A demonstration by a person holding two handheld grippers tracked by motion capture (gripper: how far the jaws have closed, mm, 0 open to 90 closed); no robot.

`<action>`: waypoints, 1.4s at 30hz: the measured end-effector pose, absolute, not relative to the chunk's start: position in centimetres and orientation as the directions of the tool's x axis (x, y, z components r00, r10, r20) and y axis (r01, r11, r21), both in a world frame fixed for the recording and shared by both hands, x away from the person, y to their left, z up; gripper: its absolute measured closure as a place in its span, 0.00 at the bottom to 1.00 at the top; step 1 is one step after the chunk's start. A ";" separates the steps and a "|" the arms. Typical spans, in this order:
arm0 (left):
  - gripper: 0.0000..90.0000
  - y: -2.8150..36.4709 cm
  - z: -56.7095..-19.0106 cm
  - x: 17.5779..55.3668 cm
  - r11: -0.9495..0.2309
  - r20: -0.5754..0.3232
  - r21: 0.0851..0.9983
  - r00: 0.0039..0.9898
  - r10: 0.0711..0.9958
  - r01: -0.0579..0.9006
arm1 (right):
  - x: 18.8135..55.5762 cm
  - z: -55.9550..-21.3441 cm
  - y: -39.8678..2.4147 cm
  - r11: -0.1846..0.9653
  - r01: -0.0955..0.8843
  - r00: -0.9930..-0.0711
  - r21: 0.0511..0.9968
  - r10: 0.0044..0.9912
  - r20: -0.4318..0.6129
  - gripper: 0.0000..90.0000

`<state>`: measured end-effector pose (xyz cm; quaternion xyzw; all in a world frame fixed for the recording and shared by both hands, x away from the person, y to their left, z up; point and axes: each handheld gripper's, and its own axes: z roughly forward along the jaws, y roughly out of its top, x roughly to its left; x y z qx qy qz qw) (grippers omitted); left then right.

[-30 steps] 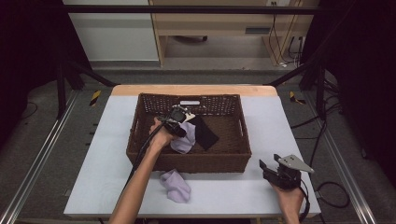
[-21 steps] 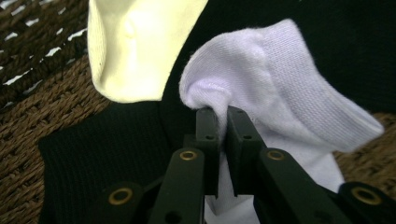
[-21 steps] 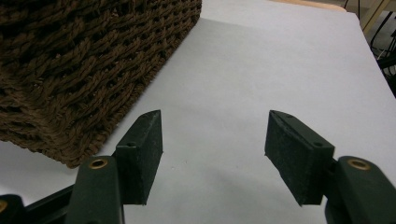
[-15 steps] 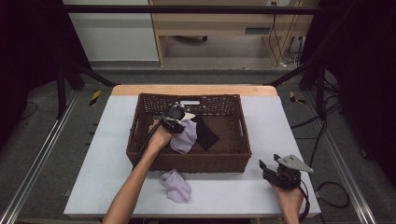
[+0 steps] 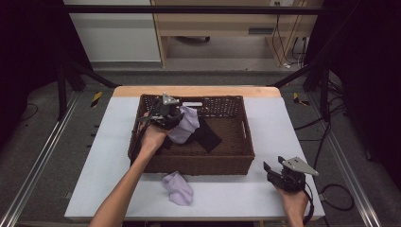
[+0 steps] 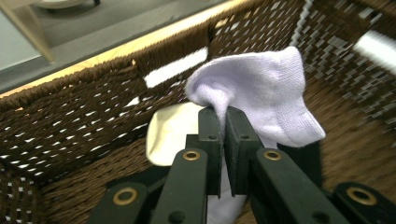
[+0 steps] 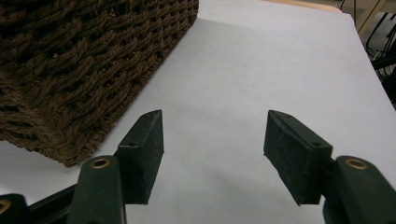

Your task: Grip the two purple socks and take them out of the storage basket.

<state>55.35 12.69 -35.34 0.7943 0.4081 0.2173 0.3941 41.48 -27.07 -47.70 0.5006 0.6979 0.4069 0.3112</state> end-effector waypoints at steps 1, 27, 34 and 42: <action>0.94 12.9 -35.1 55.0 -0.346 0.027 0.817 0.570 0.822 0.461 | 41.5 -47.7 -27.1 0.169 0.446 -0.305 0.879 0.952 -0.028 0.42; 0.95 17.2 -29.6 47.4 -0.154 -0.014 0.960 0.592 0.806 0.232 | 41.3 -47.7 -27.4 0.162 0.441 -0.295 0.883 0.955 -0.027 0.44; 0.94 18.5 -28.5 45.0 -0.131 -0.008 0.974 0.610 0.792 0.182 | 41.2 -47.7 -27.4 0.159 0.441 -0.293 0.883 0.956 -0.026 0.44; 0.94 20.0 -27.4 42.1 -0.107 -0.001 0.985 0.628 0.778 0.133 | 41.1 -47.7 -27.4 0.164 0.438 -0.294 0.884 0.955 -0.031 0.44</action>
